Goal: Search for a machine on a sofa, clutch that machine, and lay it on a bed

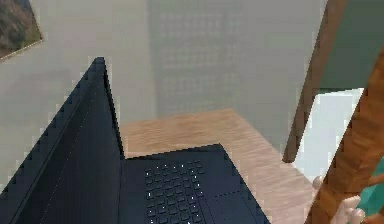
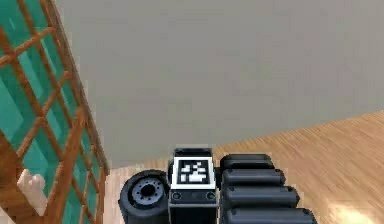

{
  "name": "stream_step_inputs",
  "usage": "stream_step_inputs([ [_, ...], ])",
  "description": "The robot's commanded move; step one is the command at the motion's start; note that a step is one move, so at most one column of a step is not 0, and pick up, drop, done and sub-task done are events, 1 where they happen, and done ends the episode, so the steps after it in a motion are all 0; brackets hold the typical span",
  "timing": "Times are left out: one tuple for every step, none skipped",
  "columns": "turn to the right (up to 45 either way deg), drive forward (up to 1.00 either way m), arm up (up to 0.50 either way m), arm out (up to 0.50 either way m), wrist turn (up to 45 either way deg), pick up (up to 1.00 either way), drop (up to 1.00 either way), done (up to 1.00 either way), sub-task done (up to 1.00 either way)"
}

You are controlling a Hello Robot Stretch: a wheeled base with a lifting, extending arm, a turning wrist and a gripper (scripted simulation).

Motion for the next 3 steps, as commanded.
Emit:
stream_step_inputs([
  [0.0, 0.50, 0.00, 0.00, 0.0, 0.00, 0.00, 0.00, 0.00],
  [27.0, 0.00, 0.00, 0.00, 0.0, 0.00, 0.00, 0.00, 0.00],
  [0.0, 0.40, 0.00, 0.00, 0.0, 0.00, 0.00, 0.00, 0.00],
])
